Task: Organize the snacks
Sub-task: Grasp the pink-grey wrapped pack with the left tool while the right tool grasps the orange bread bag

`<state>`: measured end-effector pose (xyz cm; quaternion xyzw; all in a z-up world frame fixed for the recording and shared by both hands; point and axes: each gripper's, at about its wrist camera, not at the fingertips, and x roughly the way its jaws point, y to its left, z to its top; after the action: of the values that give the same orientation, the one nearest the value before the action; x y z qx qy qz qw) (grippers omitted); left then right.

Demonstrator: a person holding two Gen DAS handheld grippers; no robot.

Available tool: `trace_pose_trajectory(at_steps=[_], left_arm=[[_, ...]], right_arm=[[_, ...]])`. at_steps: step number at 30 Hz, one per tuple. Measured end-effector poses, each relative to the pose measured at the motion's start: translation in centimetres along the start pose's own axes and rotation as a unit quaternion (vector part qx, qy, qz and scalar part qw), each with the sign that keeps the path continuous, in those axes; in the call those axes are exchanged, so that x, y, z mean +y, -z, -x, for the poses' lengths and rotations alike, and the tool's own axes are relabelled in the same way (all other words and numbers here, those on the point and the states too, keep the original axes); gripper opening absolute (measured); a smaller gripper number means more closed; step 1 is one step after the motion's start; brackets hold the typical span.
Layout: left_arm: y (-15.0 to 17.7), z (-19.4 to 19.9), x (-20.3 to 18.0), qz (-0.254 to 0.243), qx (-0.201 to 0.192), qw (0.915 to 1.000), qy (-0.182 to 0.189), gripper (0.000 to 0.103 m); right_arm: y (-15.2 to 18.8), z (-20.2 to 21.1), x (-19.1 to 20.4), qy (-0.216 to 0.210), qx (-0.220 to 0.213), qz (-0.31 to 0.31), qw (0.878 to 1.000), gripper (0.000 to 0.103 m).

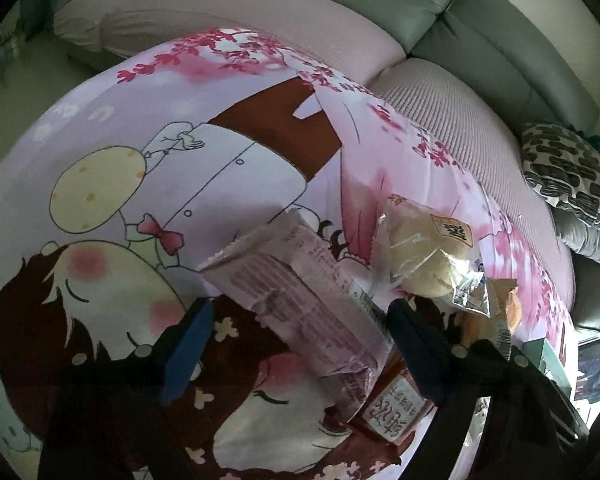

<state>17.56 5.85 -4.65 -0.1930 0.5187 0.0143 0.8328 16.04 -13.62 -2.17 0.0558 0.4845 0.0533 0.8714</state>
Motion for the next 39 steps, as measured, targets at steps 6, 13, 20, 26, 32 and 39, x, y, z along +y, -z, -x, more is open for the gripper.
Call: trace_pose_trajectory(at_steps=[6, 13, 20, 26, 32, 39], left_arm=[[0.1, -0.3, -0.5, -0.009, 0.002, 0.9999, -0.006, 0.074], [0.4, -0.1, -0.8, -0.004, 0.005, 0.9997, 0.023, 0.049], [0.5, 1.0, -0.2, 0.014, -0.006, 0.9993, 0.034, 0.041], [0.4, 2.7, -0.4, 0.011, -0.025, 0.9989, 0.037, 0.034], [0.6, 3.9, -0.5, 0.008, -0.034, 0.9985, 0.042, 0.033], [1.1, 6.1, -1.1, -0.003, -0.056, 0.9976, 0.042, 0.033]], right_arm=[[0.4, -1.2, 0.4, 0.021, 0.012, 0.007, 1.0, 0.053], [0.5, -1.1, 0.0, 0.021, 0.007, -0.003, 1.0, 0.049], [1.0, -0.2, -0.6, 0.012, -0.006, -0.023, 1.0, 0.039], [1.7, 1.2, -1.3, -0.005, -0.017, -0.042, 0.999, 0.035], [2.3, 4.2, -1.5, -0.011, -0.046, -0.046, 0.998, 0.034], [4.3, 8.4, -2.7, -0.015, -0.067, -0.074, 0.995, 0.034]])
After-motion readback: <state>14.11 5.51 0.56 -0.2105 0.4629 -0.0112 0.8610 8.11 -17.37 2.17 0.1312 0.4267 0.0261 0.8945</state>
